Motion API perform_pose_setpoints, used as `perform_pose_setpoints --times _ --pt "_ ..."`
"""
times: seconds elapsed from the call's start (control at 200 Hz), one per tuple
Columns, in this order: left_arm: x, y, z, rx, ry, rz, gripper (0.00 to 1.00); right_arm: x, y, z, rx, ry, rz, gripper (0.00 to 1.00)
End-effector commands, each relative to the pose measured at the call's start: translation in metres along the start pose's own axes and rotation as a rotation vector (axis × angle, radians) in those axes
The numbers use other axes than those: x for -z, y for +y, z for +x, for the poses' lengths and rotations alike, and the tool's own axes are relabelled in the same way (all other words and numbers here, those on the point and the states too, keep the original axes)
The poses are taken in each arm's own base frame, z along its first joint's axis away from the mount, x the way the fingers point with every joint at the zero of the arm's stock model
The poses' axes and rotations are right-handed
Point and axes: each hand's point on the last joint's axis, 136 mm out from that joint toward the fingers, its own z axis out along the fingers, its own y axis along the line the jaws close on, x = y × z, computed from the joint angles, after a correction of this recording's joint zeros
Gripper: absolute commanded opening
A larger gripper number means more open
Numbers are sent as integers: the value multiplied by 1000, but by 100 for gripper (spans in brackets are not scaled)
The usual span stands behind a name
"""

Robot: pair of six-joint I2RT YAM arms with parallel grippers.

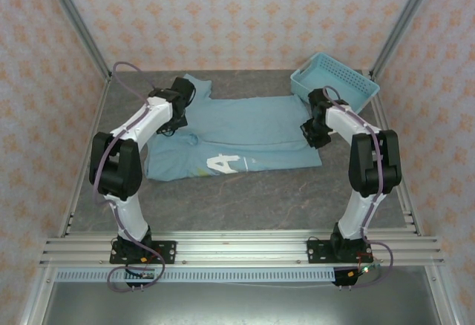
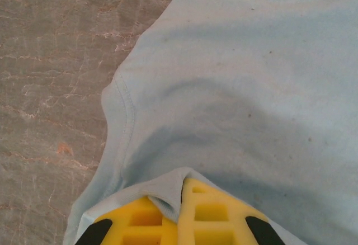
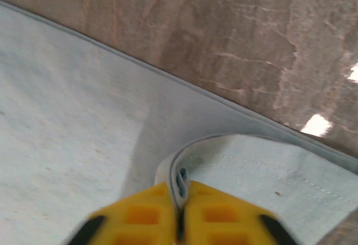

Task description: Fold and stack the t-shirts

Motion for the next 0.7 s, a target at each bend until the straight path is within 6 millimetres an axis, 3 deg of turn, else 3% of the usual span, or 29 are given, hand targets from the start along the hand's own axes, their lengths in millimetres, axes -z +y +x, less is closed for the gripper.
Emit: perform_pose_setpoints --times 0.0,0.07,0.14,0.245,0.37,0.45,0.56,0.666,0.691 --pt "-1 5 -12 6 10 -2 9 9 31 -23 -49 -80 -127 38" --pt "1 10 -16 32 11 -13 49 17 39 -27 -51 -104 -168 51" --pt "11 18 -21 72 -14 -5 66 24 44 -31 -47 -112 -202 56" --pt "27 23 -20 131 -25 58 69 31 44 -26 -18 -92 -222 57" --pt "35 21 4 172 33 149 66 39 24 -18 22 -87 -192 53" --pt "31 11 23 204 92 222 63 38 13 -8 52 -55 -176 54" --pt "22 -11 46 268 194 327 63 27 7 9 48 4 -208 63" --pt "7 -22 57 338 243 352 70 16 11 19 47 38 -226 73" --pt "2 -22 58 359 253 344 76 13 11 20 47 46 -224 74"
